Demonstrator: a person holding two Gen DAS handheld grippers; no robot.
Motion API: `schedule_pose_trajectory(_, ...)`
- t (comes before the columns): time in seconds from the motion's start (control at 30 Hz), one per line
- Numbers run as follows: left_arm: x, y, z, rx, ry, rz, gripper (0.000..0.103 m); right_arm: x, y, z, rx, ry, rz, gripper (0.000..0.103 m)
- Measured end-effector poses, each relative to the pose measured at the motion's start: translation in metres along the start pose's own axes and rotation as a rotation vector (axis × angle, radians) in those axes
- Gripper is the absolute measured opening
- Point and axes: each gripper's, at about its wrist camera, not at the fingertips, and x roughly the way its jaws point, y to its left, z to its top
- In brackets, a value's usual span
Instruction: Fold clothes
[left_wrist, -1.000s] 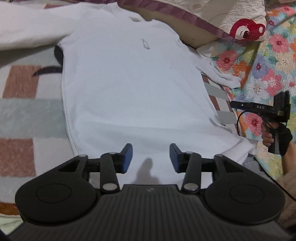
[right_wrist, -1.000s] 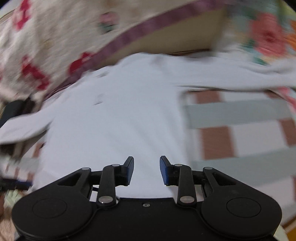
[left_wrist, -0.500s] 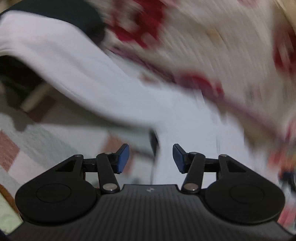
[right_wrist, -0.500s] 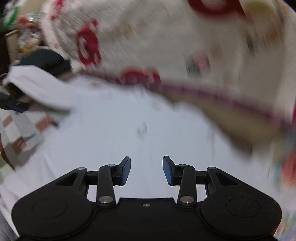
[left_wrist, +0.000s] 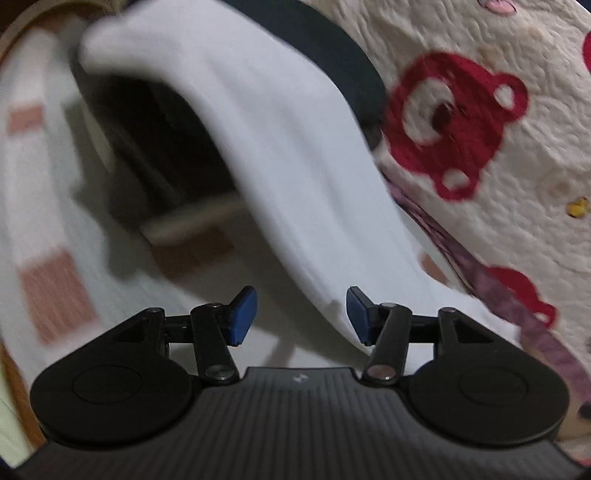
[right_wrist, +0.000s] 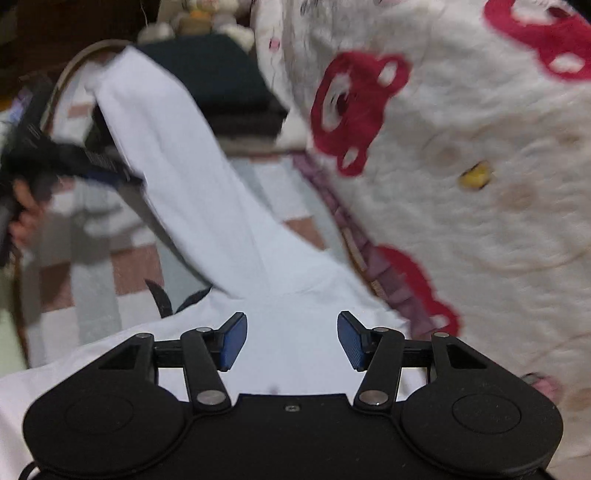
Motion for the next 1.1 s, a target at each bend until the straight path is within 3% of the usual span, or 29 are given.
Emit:
schedule_pose_trajectory(0.1, 0.004, 0.010, 0.008, -0.054, -0.038, -0.098, 0.055, 0.030, 0.009, -0.012, -0.006, 0.101, 0.035, 0.058)
schedule_pose_trajectory(0.17, 0.008, 0.014, 0.010, -0.086, -0.058, -0.168, 0.057, 0.039, 0.010, -0.015, -0.008, 0.100, 0.052, 0.058)
schedule_pose_trajectory(0.27, 0.023, 0.012, 0.002, -0.094, -0.100, -0.167, 0.057, 0.053, 0.008, -0.017, 0.007, 0.085, 0.065, 0.058)
schedule_pose_trajectory(0.33, 0.037, 0.009, 0.001, -0.103, -0.107, -0.180, 0.050, 0.069, 0.003, -0.017, 0.066, 0.087, 0.048, 0.058)
schedule_pose_trajectory(0.37, 0.039, 0.006, 0.001, -0.062, -0.109, -0.161, 0.017, 0.077, -0.001, -0.016, 0.106, 0.086, 0.046, 0.058)
schedule_pose_trajectory(0.4, 0.039, 0.000, 0.002, 0.003, -0.112, -0.127, 0.001, 0.085, -0.006, -0.016, 0.147, 0.086, 0.043, 0.058)
schedule_pose_trajectory(0.5, 0.038, -0.018, 0.002, 0.199, -0.131, -0.030, 0.002, 0.109, -0.018, -0.016, 0.274, 0.092, 0.039, 0.058)
schedule_pose_trajectory(0.63, 0.029, -0.045, -0.004, 0.360, -0.231, -0.016, 0.002, 0.128, -0.029, -0.024, 0.405, 0.162, 0.052, 0.058)
schedule_pose_trajectory(0.73, 0.025, -0.062, -0.011, 0.445, -0.288, -0.023, 0.002, 0.116, -0.037, -0.033, 0.446, 0.182, 0.086, 0.058)
schedule_pose_trajectory(0.83, 0.016, -0.077, -0.010, 0.473, -0.292, -0.086, 0.002, 0.089, -0.049, -0.047, 0.469, 0.174, 0.099, 0.059)
schedule_pose_trajectory(0.97, -0.008, -0.117, -0.010, 0.536, -0.258, -0.232, 0.002, 0.049, -0.065, -0.075, 0.462, 0.155, 0.063, 0.059)
schedule_pose_trajectory(1.03, -0.018, -0.147, -0.019, 0.600, -0.212, -0.324, 0.002, 0.030, -0.077, -0.093, 0.495, 0.148, 0.034, 0.059)
schedule_pose_trajectory(1.1, -0.010, -0.172, -0.037, 0.589, -0.077, -0.444, 0.002, 0.019, -0.089, -0.107, 0.535, 0.153, 0.015, 0.059)
